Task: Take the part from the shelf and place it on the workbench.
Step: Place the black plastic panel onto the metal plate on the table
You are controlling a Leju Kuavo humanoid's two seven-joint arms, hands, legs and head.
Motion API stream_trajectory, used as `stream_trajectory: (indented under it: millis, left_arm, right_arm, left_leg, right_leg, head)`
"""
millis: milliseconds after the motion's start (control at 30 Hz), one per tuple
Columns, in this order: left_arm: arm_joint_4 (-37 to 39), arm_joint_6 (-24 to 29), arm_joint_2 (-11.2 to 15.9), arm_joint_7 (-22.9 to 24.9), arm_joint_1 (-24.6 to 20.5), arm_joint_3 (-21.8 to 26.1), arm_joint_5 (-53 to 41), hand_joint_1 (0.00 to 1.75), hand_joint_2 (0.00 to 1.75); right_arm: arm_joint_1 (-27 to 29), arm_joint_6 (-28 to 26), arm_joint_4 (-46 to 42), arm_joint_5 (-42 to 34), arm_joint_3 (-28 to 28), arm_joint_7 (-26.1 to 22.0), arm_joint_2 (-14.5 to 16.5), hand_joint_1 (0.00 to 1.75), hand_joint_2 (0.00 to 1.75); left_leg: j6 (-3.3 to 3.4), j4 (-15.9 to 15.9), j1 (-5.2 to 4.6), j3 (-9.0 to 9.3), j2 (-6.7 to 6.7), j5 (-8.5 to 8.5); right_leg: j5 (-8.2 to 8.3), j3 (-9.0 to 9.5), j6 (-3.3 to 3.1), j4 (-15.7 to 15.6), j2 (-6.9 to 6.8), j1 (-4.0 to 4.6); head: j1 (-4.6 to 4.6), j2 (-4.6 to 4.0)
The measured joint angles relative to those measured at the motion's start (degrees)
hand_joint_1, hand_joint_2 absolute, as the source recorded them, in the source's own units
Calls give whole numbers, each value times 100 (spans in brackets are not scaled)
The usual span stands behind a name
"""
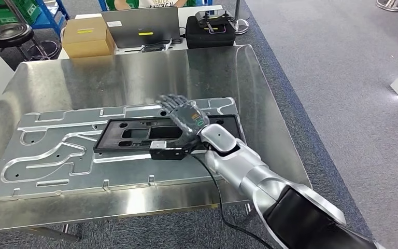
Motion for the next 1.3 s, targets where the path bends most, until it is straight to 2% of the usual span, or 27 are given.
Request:
stream_trajectory:
  millis: [33, 100, 133, 167, 267, 300, 367, 433, 467, 500, 533, 600, 633, 667, 733, 767, 833, 867, 933, 967, 1000, 1033, 1100, 1133, 1167, 1200, 1300]
  left_arm:
    - [0, -3, 2, -1, 13, 0, 11, 0, 0]
    - [2, -10, 3, -7, 36, -1, 32, 0, 0]
    - [3, -16, 4, -10, 45, -1, 43, 0, 0]
    - [4, -23, 3, -12, 56, -1, 51, 0, 0]
    - [6, -40, -2, -14, 75, -2, 63, 0, 0]
    - [7, -45, -3, -16, 70, -2, 64, 0, 0]
    - [7, -54, -4, -22, 55, -2, 74, 0, 0]
    - [7, -60, -4, -46, 59, -1, 125, 0, 0]
    - [7, -63, -4, -67, 75, 3, 166, 0, 0]
    - [7, -67, -4, -91, 103, 8, 218, 0, 0]
    - [7, -72, -3, -115, 142, 16, 268, 0, 0]
    - [9, -92, -11, -151, 235, 35, 354, 0, 0]
    - [12, -120, -20, -168, 274, 48, 391, 0, 0]
    - [15, -160, -28, -189, 307, 63, 424, 0, 0]
    - [17, -248, -37, -229, 363, 118, 502, 0, 0]
    - [17, -271, -38, -241, 394, 153, 542, 0, 0]
    - [18, -261, -48, -244, 454, 230, 607, 0, 0]
    - [19, -241, -55, -240, 477, 264, 626, 0, 0]
    - [20, -209, -72, -234, 503, 314, 642, 0, 0]
    - [20, -199, -75, -233, 509, 329, 644, 0, 0]
    - [20, -195, -77, -228, 516, 338, 641, 0, 0]
    - [20, -192, -78, -221, 523, 347, 633, 0, 0]
    - [20, -190, -79, -207, 531, 362, 613, 0, 0]
    - [20, -189, -79, -203, 527, 372, 604, 0, 0]
    - [20, -189, -79, -198, 523, 385, 600, 0, 0]
    - [20, -192, -79, -194, 518, 403, 601, 0, 0]
    - [20, -205, -90, -189, 502, 444, 619, 0, 0]
  right_arm:
    - [61, -69, -329, -238, -207, -157, -147, 0, 0]
    - [210, -57, -1120, -675, -665, -384, -474, 0, 0]
    - [280, -9, -1492, -810, -878, -439, -624, 0, 0]
    - [343, 36, -1808, -874, -1057, -456, -754, 0, 0]
    - [511, 89, -2445, -881, -1384, -463, -1004, 0, 0]
    - [554, 82, -2600, -881, -1456, -479, -1057, 0, 0]
    - [616, -8, -2840, -984, -1590, -583, -1147, 0, 0]
    - [775, -176, -3171, -1414, -1766, -821, -1288, 0, 0]
    - [918, -250, -3447, -1745, -1899, -944, -1411, 0, 0]
    - [1085, -304, -3806, -2101, -2074, -1041, -1581, 0, 0]
    - [1256, -338, -4227, -2418, -2311, -1097, -1789, 0, 0]
    - [1604, -356, -5124, -2827, -2956, -1158, -2241, 0, 0]
    - [1834, -351, -5566, -2965, -3349, -1215, -2453, 0, 0]
    - [2129, -327, -5988, -3099, -3773, -1303, -2636, 0, 0]
    - [2968, -160, -6753, -3454, -4751, -1573, -2896, 0, 0]
    - [3485, -1, -7078, -3675, -5292, -1740, -2964, 0, 0]
    - [4492, 457, -7506, -3954, -6422, -2058, -2933, 0, 0]
    - [4905, 729, -7601, -3924, -6962, -2172, -2840, 0, 0]
    - [5526, 1277, -7628, -3560, -7958, -2315, -2522, 0, 0]
    - [5743, 1510, -7592, -3297, -8423, -2354, -2328, 0, 0]
    - [5893, 1690, -7520, -3007, -8878, -2378, -2135, 0, 0]
    - [5974, 1820, -7411, -2687, -9323, -2392, -1964, 0, 0]
    - [6015, 1986, -7106, -2079, -10166, -2419, -1709, 0, 0]
    - [6015, 2032, -6945, -1823, -10547, -2426, -1622, 0, 0]
    - [6003, 2045, -6783, -1579, -10881, -2414, -1557, 0, 0]
    - [5977, 2012, -6600, -1291, -11186, -2372, -1514, 0, 0]
    - [5876, 1646, -5867, -184, -11920, -2163, -1483, 0, 0]
  left_leg:
    - [-3, -256, 9, 120, 2, 175]
    - [4, -1066, 19, 510, 4, 521]
    - [35, -1354, 16, 648, 0, 607]
    - [72, -1500, 11, 714, -5, 621]
    - [204, -1515, -7, 720, -13, 600]
    - [245, -1520, -8, 727, -11, 599]
    - [307, -1532, -5, 738, -5, 596]
    - [345, -1531, -19, 741, -9, 584]
    - [359, -1530, -27, 747, -23, 578]
    - [374, -1529, -38, 758, -45, 570]
    - [385, -1529, -52, 773, -74, 561]
    - [396, -1531, -88, 813, -123, 539]
    - [392, -1532, -103, 827, -145, 527]
    - [379, -1536, -105, 836, -162, 515]
    - [335, -1548, -81, 859, -200, 500]
    - [310, -1552, -74, 877, -209, 478]
    - [261, -1409, -90, 871, -159, 292]
    - [239, -1184, -97, 806, -115, 101]
    - [197, -470, -77, 564, -49, -346]
    - [177, -170, -66, 473, -37, -488]
    - [160, -48, -59, 467, -29, -525]
    - [148, -160, -56, 572, -25, -452]
    - [147, -928, -49, 1043, -28, -156]
    - [167, -1301, -59, 1249, -34, -42]
    - [196, -1552, -68, 1380, -37, 24]
    - [233, -1662, -84, 1426, -38, 43]
    - [362, -1681, -99, 1379, -17, 155]
  right_leg:
    - [-20, 8, 20, 18, -5, -7]
    - [-80, 11, 84, 75, -15, -4]
    - [-102, 1, 116, 102, -17, 3]
    - [-116, -11, 145, 120, -17, 16]
    - [-140, -20, 221, 135, -9, 6]
    - [-200, -48, 250, 211, -7, -7]
    - [-485, -290, 301, 720, -6, -21]
    - [-814, -719, 324, 1540, -6, -24]
    - [-869, -874, 325, 1811, -6, -26]
    - [-813, -933, 314, 1874, -6, -24]
    - [-647, -870, 288, 1689, -6, -16]
    - [-209, -502, 181, 845, -21, 31]
    - [-61, -334, 133, 457, -45, 62]
    - [9, -218, 103, 203, -70, 93]
    - [11, -137, 94, 75, -115, 137]
    - [22, -94, 93, 36, -135, 122]
    - [58, -22, 74, -60, -177, 75]
    - [74, -6, 67, -101, -189, 45]
    - [82, -27, 57, -102, -184, 31]
    - [84, -46, 60, -90, -182, 24]
    - [88, -69, 67, -72, -177, 13]
    - [93, -94, 76, -49, -167, 0]
    - [107, -142, 113, 10, -143, -25]
    - [113, -163, 141, 42, -129, -26]
    - [126, -180, 178, 64, -117, -23]
    - [146, -190, 220, 73, -103, -21]
    - [187, -204, 349, 55, -67, -43]
  head:
    - [0, 0]
    - [0, 0]
    - [1, 0]
    - [1, 0]
    - [2, 0]
    - [2, 0]
    - [2, 0]
    - [2, 0]
    - [2, 0]
    - [2, 0]
    - [2, 0]
    - [2, 0]
    - [2, 0]
    - [2, 0]
    - [2, 0]
    - [2, 0]
    - [2, 0]
    - [2, 0]
    - [2, 0]
    - [2, 0]
    - [2, 0]
    - [2, 0]
    - [2, 0]
    - [3, 0]
    - [2, 0]
    - [2, 0]
    - [2, 0]
